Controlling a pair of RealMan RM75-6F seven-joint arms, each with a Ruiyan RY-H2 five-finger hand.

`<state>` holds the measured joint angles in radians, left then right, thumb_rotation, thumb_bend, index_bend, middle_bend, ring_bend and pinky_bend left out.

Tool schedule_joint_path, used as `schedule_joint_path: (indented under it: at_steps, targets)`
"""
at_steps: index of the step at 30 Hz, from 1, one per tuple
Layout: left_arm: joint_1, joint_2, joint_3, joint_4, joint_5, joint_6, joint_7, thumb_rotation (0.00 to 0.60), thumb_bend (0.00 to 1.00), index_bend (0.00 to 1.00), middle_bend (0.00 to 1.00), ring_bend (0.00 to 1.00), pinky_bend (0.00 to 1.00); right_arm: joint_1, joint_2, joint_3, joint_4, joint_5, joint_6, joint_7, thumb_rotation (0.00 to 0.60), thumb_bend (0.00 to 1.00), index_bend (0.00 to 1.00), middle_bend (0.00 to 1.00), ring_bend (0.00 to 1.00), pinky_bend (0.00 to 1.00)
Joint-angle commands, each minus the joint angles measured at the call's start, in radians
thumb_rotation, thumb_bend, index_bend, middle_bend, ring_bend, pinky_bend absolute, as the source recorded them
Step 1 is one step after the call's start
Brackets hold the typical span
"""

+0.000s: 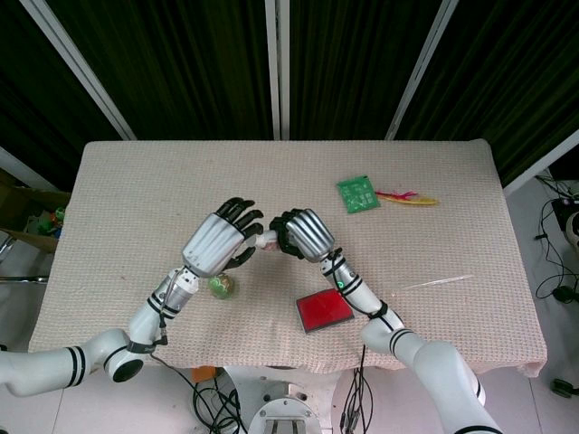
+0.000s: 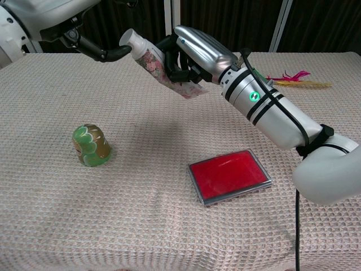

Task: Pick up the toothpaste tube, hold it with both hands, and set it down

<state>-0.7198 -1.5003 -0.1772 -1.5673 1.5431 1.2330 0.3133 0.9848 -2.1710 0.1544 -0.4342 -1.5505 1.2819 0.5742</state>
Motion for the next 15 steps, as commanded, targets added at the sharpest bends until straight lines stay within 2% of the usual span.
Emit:
schedule_joint_path:
  at_steps: [1,15]
  targets:
    - [0.000,0.002,0.001,-0.001,0.002,0.000,0.002,0.538,0.51,0.48,0.30,0.19,0.23,0.000,0.001,-0.002,0.001,-0.002,-0.001,-0.001,0.600,0.68,0.86,0.69,0.59,0.68]
    - [0.001,0.009,0.002,-0.001,0.006,0.004,0.010,0.539,0.56,0.48,0.30,0.19,0.23,-0.001,0.004,0.000,0.000,-0.002,0.007,0.004,0.600,0.68,0.87,0.70,0.59,0.68]
